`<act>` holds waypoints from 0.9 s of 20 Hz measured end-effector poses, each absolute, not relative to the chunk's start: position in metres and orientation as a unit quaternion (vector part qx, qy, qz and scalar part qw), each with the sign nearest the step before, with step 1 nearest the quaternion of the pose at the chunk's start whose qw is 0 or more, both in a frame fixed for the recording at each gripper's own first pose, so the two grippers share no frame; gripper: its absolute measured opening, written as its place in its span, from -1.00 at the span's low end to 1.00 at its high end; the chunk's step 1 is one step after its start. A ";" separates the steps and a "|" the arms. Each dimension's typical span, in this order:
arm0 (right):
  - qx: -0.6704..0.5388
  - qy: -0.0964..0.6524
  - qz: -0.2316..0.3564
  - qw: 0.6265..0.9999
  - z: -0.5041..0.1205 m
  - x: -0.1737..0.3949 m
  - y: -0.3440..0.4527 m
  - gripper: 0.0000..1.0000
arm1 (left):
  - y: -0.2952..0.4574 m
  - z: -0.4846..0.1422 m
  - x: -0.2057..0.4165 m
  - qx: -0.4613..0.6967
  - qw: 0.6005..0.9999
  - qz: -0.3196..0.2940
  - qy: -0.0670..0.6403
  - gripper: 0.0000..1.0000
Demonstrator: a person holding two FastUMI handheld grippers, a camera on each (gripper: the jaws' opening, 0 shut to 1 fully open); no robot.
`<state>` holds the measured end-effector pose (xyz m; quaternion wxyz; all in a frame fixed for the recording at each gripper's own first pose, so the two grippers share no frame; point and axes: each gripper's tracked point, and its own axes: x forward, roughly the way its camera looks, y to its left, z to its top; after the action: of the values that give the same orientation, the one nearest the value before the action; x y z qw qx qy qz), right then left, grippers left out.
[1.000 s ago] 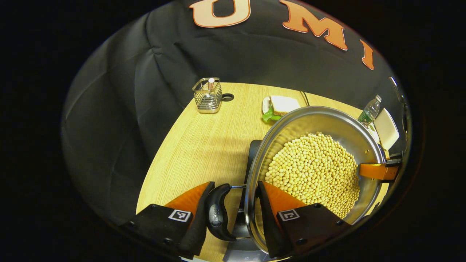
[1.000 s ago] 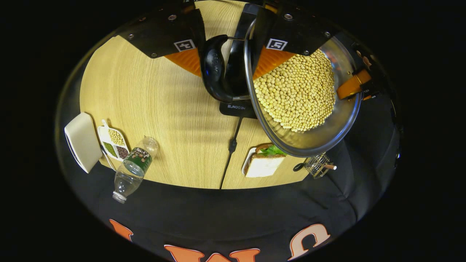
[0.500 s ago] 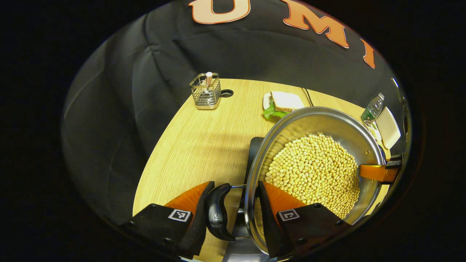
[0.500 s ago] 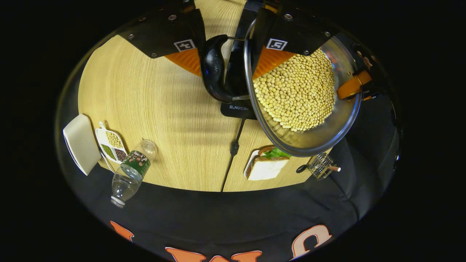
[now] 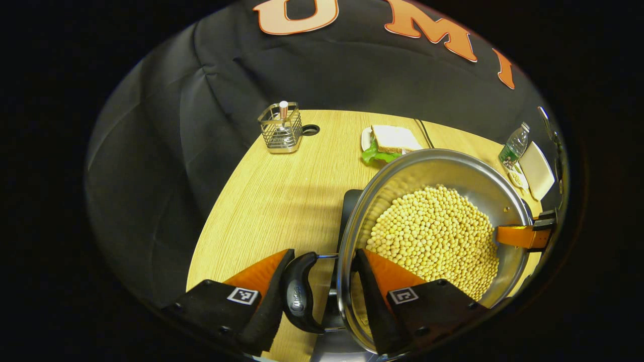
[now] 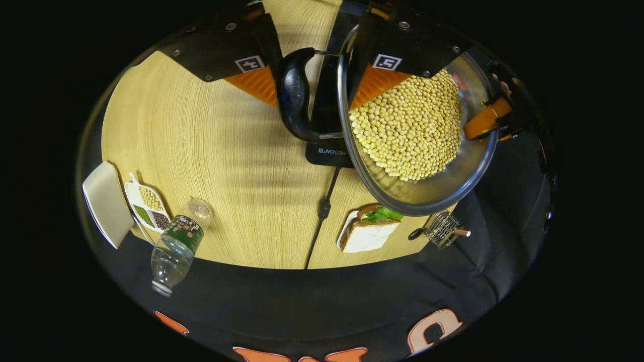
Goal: First push the handle of the pot to place it horizontally, then grasp the pot with both hands and set it on the induction cooktop.
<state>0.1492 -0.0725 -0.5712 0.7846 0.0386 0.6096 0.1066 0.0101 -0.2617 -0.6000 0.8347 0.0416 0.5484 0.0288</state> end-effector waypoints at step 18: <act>0.047 0.346 0.115 0.930 -0.382 0.186 -0.201 0.64 | -0.297 -0.358 0.033 0.114 0.962 0.071 0.237 1.00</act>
<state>0.1855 -0.2014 -0.3823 0.9299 0.0471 0.3464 0.1145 0.0334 -0.2965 -0.3582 0.9623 0.1138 0.2366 0.0707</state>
